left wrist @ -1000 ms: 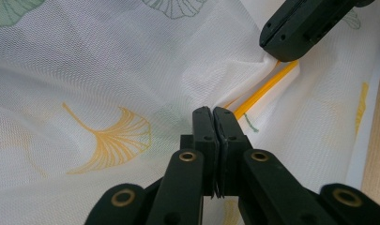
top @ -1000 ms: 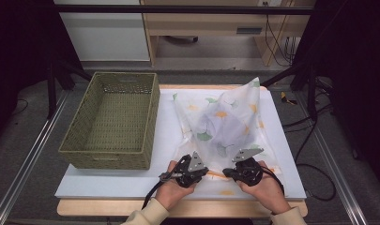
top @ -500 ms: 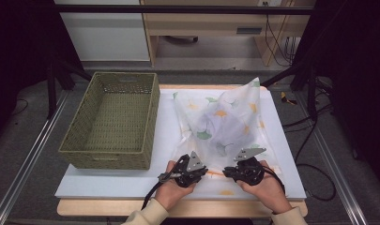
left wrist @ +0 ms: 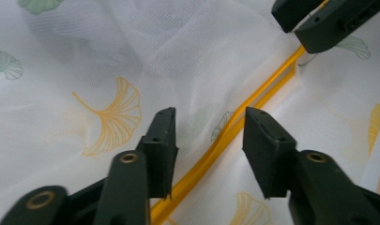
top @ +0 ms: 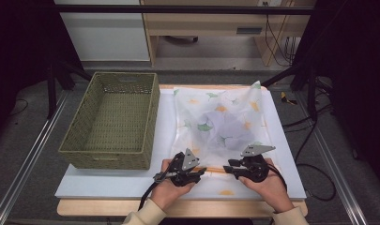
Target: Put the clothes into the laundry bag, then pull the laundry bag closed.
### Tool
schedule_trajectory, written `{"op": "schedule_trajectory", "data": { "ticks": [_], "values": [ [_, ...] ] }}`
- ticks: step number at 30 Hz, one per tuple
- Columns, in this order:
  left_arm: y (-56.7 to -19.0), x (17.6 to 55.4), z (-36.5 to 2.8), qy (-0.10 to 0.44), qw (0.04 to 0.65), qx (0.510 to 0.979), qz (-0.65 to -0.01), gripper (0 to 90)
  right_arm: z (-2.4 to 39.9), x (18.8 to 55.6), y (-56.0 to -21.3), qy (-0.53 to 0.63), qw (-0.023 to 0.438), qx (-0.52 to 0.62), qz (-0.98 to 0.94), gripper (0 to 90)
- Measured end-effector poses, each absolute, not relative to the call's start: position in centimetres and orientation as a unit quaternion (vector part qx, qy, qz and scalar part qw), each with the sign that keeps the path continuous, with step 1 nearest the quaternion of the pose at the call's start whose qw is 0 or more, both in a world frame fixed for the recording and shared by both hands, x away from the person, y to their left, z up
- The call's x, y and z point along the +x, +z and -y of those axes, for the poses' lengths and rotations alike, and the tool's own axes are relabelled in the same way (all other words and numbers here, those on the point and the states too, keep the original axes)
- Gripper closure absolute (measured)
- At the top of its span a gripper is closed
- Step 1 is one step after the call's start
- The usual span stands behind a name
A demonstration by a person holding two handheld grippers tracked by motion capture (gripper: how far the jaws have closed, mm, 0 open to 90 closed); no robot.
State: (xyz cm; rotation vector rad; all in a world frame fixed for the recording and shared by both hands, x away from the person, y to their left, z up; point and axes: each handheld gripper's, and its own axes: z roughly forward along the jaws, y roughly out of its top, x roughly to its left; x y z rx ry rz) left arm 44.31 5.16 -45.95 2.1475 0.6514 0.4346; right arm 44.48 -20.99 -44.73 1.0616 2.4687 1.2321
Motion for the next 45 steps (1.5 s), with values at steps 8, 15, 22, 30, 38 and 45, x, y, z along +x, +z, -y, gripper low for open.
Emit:
{"op": "schedule_trajectory", "data": {
  "ticks": [8,15,22,30,38,45],
  "values": [
    [-45.0,43.7,-6.6,0.188,0.421,0.845,-0.270,32.0,21.1,44.4,-44.3,0.437,0.118,0.364,-0.814,50.8],
    [-44.2,42.3,-9.0,0.195,0.441,0.821,-0.305,17.5,20.9,44.5,-43.8,0.443,0.149,0.366,-0.805,36.2],
    [-44.2,41.0,-11.0,0.194,0.455,0.800,-0.341,11.2,20.6,44.6,-43.8,0.439,0.192,0.370,-0.796,24.5],
    [-44.3,39.9,-12.5,0.194,0.465,0.782,-0.367,7.5,20.1,44.2,-43.3,0.443,0.231,0.361,-0.787,13.9],
    [-44.9,39.2,-13.0,0.192,0.463,0.782,-0.369,7.3,19.8,44.2,-43.5,0.435,0.237,0.359,-0.791,16.2],
    [-45.4,38.8,-13.4,0.192,0.442,0.793,-0.373,10.0,19.9,44.3,-43.7,0.430,0.236,0.362,-0.793,20.0]
  ]
}}
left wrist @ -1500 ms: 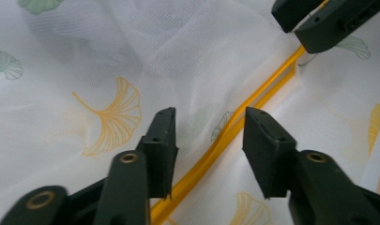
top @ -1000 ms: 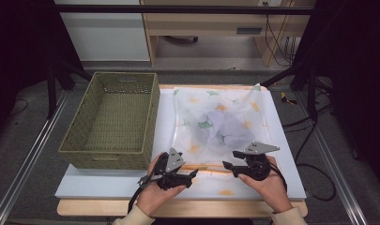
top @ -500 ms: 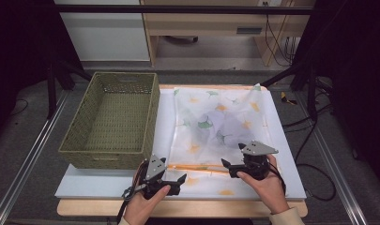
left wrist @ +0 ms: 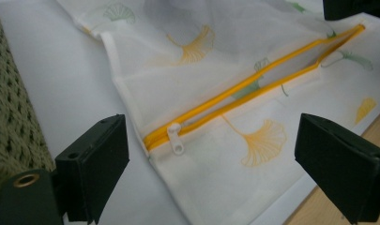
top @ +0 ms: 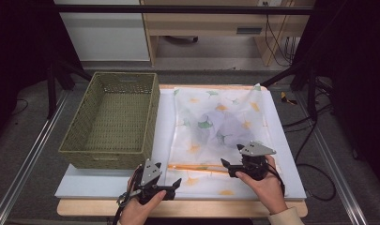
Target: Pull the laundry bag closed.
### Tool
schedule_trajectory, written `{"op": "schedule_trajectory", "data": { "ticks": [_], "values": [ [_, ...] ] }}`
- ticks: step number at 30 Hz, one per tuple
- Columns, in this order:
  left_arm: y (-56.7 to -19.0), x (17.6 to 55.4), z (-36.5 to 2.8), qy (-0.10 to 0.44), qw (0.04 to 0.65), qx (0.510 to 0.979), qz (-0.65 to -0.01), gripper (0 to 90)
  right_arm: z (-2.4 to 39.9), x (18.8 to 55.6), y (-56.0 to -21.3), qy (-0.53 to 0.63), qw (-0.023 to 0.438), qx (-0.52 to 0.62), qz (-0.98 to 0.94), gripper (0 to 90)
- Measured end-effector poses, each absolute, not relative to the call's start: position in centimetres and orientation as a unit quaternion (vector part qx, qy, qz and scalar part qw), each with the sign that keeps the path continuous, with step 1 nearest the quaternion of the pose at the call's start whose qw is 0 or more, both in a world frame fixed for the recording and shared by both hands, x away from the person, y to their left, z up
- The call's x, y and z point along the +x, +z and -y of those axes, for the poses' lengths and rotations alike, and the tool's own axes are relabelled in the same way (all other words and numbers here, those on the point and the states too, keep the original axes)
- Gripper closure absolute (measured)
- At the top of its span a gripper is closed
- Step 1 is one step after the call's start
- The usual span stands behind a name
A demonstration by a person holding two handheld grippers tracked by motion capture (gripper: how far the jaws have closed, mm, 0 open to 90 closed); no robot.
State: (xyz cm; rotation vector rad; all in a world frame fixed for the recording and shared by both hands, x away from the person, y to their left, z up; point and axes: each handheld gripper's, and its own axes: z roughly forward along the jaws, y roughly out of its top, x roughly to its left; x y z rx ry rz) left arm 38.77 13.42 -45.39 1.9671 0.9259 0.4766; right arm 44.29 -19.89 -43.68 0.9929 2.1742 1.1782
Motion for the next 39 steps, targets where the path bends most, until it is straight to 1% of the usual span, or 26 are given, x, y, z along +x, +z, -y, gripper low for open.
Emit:
{"op": "schedule_trajectory", "data": {
  "ticks": [5,7,8,9,10,12,13,16,17,18,20,23,24,26,31,35,39],
  "values": [
    [-45.7,38.8,-13.4,0.202,0.428,0.805,-0.359,16.5,19.7,44.3,-43.9,0.425,0.228,0.362,-0.798,21.5],
    [-46.0,39.0,-13.6,0.202,0.410,0.813,-0.360,22.0,19.6,44.3,-44.0,0.421,0.227,0.358,-0.802,22.1],
    [-46.1,39.1,-13.9,0.199,0.404,0.810,-0.376,24.6,19.5,44.3,-44.0,0.421,0.226,0.357,-0.802,22.4],
    [-46.1,39.2,-14.2,0.195,0.408,0.806,-0.382,32.1,19.4,44.3,-44.0,0.421,0.226,0.355,-0.804,22.9],
    [-46.1,39.2,-14.4,0.195,0.407,0.806,-0.384,37.6,19.4,44.2,-44.0,0.421,0.225,0.354,-0.804,23.4],
    [-46.0,39.2,-14.5,0.206,0.404,0.804,-0.385,45.9,19.2,44.2,-44.1,0.419,0.222,0.353,-0.807,23.9],
    [-46.1,39.3,-14.6,0.212,0.402,0.802,-0.388,48.7,19.2,44.2,-44.1,0.418,0.222,0.351,-0.808,24.2],
    [-46.7,39.9,-14.5,0.211,0.393,0.802,-0.399,57.2,19.0,44.2,-44.1,0.417,0.220,0.348,-0.810,24.6],
    [-47.0,40.1,-14.5,0.211,0.388,0.802,-0.402,58.7,19.0,44.2,-44.1,0.416,0.220,0.347,-0.811,24.7],
    [-47.2,40.3,-14.4,0.212,0.386,0.802,-0.404,62.4,18.9,44.2,-44.2,0.416,0.219,0.346,-0.812,24.8],
    [-47.6,40.9,-14.3,0.215,0.381,0.800,-0.411,66.1,18.8,44.1,-44.2,0.415,0.216,0.345,-0.814,24.8],
    [-47.6,41.5,-14.3,0.226,0.388,0.791,-0.415,69.8,18.8,44.1,-44.2,0.414,0.216,0.344,-0.814,24.9],
    [-47.7,41.6,-14.3,0.229,0.390,0.790,-0.415,69.8,18.7,44.1,-44.2,0.414,0.214,0.344,-0.815,24.9],
    [-47.9,42.0,-14.4,0.219,0.400,0.787,-0.415,70.0,18.7,44.2,-44.3,0.412,0.214,0.342,-0.817,24.9],
    [-48.2,42.1,-14.1,0.217,0.397,0.794,-0.405,69.1,18.6,44.1,-44.3,0.413,0.211,0.339,-0.819,25.0],
    [-48.5,42.4,-14.1,0.209,0.395,0.796,-0.408,69.1,18.5,44.1,-44.2,0.412,0.211,0.340,-0.819,25.0],
    [-48.9,42.5,-14.0,0.208,0.389,0.799,-0.409,66.4,18.5,44.1,-44.2,0.412,0.211,0.339,-0.819,24.9]
  ]
}}
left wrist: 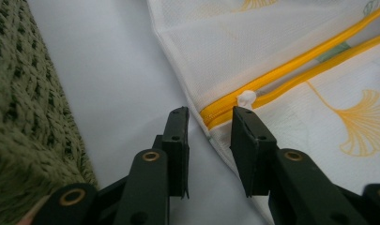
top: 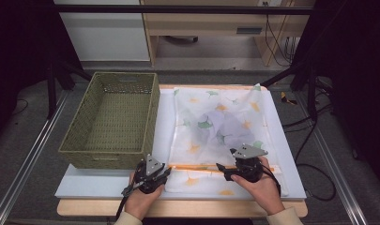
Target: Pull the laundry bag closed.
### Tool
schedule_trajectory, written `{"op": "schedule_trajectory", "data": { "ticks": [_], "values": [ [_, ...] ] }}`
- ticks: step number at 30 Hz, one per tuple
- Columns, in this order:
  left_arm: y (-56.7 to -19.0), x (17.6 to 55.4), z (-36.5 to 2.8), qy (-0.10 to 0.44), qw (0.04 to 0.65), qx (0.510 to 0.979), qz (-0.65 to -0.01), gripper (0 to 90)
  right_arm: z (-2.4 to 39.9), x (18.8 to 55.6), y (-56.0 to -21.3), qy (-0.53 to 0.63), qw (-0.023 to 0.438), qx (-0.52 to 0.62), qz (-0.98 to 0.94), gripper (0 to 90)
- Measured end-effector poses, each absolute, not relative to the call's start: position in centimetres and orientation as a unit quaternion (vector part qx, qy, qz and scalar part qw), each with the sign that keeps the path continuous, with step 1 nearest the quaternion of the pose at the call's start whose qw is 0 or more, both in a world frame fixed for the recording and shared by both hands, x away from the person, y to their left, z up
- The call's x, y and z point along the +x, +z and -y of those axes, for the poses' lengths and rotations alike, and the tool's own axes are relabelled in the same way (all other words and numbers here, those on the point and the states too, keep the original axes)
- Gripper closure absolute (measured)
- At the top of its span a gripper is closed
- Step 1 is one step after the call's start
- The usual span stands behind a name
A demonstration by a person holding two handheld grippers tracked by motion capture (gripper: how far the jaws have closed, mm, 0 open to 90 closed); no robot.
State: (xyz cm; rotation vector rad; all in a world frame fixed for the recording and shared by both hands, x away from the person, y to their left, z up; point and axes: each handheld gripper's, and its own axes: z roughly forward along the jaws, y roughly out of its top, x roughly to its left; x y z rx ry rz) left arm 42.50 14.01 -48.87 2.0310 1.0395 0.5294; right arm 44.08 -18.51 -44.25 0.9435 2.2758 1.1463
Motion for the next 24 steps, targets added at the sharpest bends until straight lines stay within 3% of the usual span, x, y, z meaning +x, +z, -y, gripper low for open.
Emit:
{"op": "schedule_trajectory", "data": {
  "ticks": [7,24],
  "values": [
    [-49.18,42.58,-13.60,0.208,0.394,0.803,-0.396,56.8,18.63,44.16,-44.29,0.411,0.210,0.341,-0.819,24.7],
    [-49.65,42.91,-13.52,0.206,0.416,0.799,-0.383,57.1,18.59,44.18,-44.28,0.413,0.206,0.341,-0.819,24.5]
  ]
}}
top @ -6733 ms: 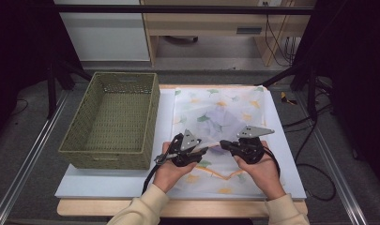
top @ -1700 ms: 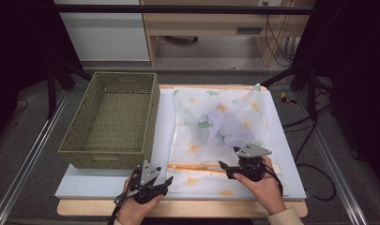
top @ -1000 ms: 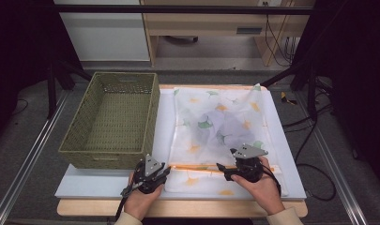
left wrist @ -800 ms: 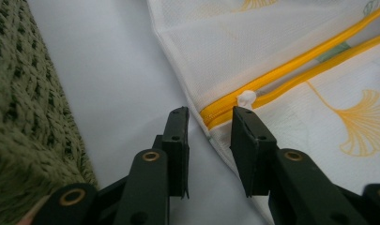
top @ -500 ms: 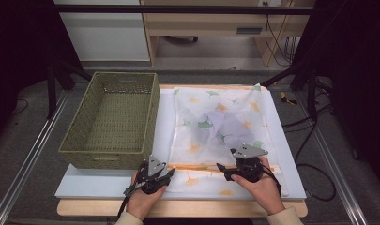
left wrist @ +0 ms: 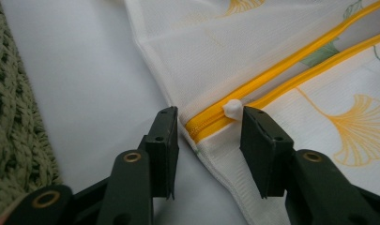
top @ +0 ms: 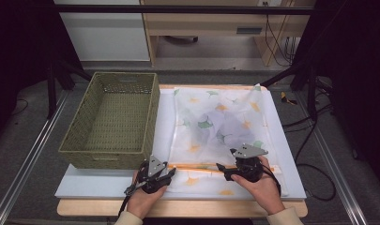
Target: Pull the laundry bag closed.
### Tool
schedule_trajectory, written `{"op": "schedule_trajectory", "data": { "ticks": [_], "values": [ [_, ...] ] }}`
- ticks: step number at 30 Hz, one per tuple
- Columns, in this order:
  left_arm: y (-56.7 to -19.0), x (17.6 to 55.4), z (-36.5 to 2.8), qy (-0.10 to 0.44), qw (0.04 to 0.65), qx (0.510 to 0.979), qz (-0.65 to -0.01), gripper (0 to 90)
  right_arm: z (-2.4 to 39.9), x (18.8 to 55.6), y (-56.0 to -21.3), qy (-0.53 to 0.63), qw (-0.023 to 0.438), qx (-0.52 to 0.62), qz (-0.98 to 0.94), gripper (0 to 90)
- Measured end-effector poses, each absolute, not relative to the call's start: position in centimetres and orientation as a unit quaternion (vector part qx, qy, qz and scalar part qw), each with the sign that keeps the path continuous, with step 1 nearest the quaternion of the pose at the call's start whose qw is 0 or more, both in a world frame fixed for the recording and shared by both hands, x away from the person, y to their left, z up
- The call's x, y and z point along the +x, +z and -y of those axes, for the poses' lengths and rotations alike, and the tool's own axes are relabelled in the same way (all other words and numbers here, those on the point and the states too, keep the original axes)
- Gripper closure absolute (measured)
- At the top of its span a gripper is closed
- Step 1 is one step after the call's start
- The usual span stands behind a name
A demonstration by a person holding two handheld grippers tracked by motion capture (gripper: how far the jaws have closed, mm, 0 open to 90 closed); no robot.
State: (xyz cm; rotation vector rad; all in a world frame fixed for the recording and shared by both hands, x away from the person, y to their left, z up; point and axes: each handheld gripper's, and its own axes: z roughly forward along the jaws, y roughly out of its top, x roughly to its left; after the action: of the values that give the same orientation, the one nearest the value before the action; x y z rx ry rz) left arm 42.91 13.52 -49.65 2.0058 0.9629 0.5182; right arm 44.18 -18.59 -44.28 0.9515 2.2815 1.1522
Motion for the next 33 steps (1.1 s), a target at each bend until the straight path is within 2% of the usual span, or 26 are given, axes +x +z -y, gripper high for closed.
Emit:
{"op": "schedule_trajectory", "data": {
  "ticks": [20,27,33],
  "values": [
    [-49.7,43.0,-13.3,0.213,0.414,0.801,-0.375,83.3,18.5,44.1,-44.3,0.415,0.204,0.341,-0.819,24.1],
    [-49.5,42.8,-12.9,0.225,0.406,0.805,-0.369,85.7,18.1,43.9,-44.0,0.420,0.204,0.340,-0.816,25.0],
    [-47.8,42.4,-12.9,0.221,0.425,0.792,-0.378,86.0,16.7,43.2,-43.6,0.424,0.202,0.324,-0.821,30.8]
  ]
}}
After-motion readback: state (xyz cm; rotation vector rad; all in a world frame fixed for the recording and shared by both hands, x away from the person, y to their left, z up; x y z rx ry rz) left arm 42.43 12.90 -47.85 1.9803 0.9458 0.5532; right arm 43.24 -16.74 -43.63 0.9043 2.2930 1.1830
